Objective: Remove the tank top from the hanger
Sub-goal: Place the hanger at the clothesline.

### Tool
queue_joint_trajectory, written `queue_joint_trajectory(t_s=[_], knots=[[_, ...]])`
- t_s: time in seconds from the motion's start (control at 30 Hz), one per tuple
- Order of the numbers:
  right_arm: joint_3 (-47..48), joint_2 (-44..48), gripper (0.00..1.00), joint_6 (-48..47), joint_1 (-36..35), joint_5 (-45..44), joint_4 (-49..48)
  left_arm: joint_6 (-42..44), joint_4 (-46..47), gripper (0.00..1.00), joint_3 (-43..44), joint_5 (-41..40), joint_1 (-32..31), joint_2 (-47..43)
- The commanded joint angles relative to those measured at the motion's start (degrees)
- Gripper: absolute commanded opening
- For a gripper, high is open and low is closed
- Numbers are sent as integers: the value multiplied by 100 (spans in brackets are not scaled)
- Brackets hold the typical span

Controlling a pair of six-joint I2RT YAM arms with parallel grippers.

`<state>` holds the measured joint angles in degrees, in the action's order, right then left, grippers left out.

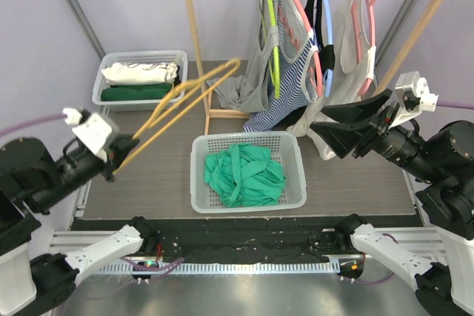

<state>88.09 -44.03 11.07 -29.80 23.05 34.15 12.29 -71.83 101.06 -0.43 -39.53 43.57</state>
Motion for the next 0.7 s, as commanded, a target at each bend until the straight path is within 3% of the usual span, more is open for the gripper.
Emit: queue_joint_trajectory(t_s=[0.0, 0.03, 0.07, 0.17, 0.37, 0.67], knots=[[32, -106, 56, 167, -8, -160, -409, -596, 472, 0, 1404, -483, 24, 1422], [41, -106, 56, 193, -8, -160, -418, -727, 294, 0, 2156, -598, 24, 1748], [41, -132, 56, 211, -8, -169, -418, -824, -99, 0, 2538, -721, 24, 2386], [67, -167, 56, 255, 1, -187, -392, -1167, -542, 1, 3376, -713, 24, 3102], [401, -316, 56, 203, -8, -213, -102, -1256, 1001, 0, 1506, -1407, 33, 2411], [376, -282, 56, 273, -8, -134, -154, -1326, 1400, 0, 1732, -1881, 24, 2841]])
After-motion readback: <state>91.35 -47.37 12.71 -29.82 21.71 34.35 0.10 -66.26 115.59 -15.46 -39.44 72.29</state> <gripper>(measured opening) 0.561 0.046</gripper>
